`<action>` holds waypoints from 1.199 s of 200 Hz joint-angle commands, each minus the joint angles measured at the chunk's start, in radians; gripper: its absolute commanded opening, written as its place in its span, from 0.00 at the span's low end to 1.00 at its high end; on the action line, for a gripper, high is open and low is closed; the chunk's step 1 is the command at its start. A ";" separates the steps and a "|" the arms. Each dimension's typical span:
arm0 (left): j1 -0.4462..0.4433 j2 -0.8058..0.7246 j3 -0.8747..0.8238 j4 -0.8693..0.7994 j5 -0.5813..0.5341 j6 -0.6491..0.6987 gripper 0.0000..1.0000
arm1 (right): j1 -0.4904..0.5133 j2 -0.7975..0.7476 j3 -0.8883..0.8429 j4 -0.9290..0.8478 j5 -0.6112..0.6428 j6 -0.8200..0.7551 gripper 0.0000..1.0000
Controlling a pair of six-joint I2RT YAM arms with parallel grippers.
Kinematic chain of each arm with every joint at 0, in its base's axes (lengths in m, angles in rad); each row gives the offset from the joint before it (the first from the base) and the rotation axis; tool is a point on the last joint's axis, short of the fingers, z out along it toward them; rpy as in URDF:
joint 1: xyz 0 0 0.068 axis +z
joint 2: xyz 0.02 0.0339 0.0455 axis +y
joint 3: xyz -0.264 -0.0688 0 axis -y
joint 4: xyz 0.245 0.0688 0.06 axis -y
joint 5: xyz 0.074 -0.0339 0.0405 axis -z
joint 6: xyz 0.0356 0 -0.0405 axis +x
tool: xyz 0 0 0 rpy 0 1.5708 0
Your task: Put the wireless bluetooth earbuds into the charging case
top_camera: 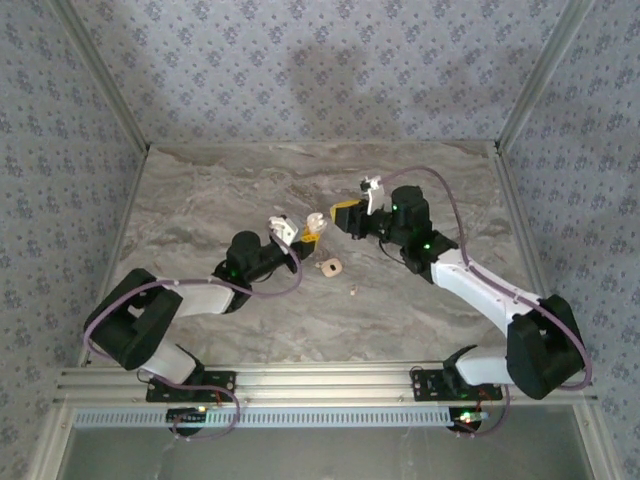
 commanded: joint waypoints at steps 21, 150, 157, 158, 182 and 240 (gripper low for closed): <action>-0.012 0.008 0.038 0.090 -0.003 -0.037 0.18 | 0.041 0.022 -0.010 0.105 0.024 0.018 0.24; -0.012 -0.012 0.041 0.141 -0.007 -0.064 0.17 | 0.076 0.093 -0.005 0.119 0.067 0.011 0.24; -0.012 -0.016 0.040 0.146 -0.008 -0.065 0.17 | 0.078 0.092 -0.006 0.114 0.072 0.008 0.24; -0.013 -0.017 0.040 0.147 -0.008 -0.065 0.17 | 0.078 0.093 -0.006 0.114 0.072 0.009 0.24; -0.011 -0.028 0.041 0.150 -0.014 -0.069 0.17 | 0.078 0.092 -0.012 0.109 0.080 0.005 0.24; -0.012 -0.037 0.032 0.170 -0.024 -0.068 0.17 | 0.083 0.089 -0.005 0.058 0.108 -0.020 0.26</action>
